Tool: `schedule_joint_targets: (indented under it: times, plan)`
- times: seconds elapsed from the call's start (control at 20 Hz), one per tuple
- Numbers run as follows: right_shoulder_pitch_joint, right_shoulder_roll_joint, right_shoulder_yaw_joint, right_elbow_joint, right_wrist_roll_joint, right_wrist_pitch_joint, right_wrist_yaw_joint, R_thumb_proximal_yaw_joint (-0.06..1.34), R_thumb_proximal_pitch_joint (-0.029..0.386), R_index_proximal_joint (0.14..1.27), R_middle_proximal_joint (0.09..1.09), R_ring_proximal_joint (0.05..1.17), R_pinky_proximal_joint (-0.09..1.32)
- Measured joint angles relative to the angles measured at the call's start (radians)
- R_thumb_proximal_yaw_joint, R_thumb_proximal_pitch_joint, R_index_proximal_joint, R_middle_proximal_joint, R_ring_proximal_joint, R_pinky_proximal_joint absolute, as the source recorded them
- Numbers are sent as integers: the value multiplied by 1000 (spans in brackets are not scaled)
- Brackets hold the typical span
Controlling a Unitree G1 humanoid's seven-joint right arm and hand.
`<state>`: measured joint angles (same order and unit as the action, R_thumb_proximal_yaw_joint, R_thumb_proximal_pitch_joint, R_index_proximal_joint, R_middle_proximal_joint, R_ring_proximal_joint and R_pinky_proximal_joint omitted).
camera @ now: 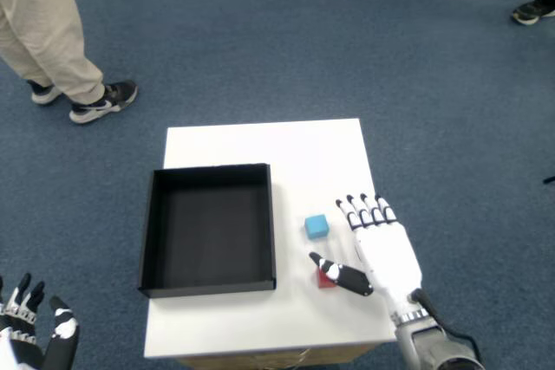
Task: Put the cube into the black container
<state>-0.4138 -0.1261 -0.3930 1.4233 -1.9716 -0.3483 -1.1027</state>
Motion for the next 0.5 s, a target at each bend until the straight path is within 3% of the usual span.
schedule_joint_targets:
  times: [0.25, 0.5]
  plan:
    - [31, -8, 5, 14, 0, -20, -26, 148, 73, 181, 136, 145, -7]
    - [67, -18, 21, 18, 0, -20, -52, 144, 93, 194, 141, 148, -5]
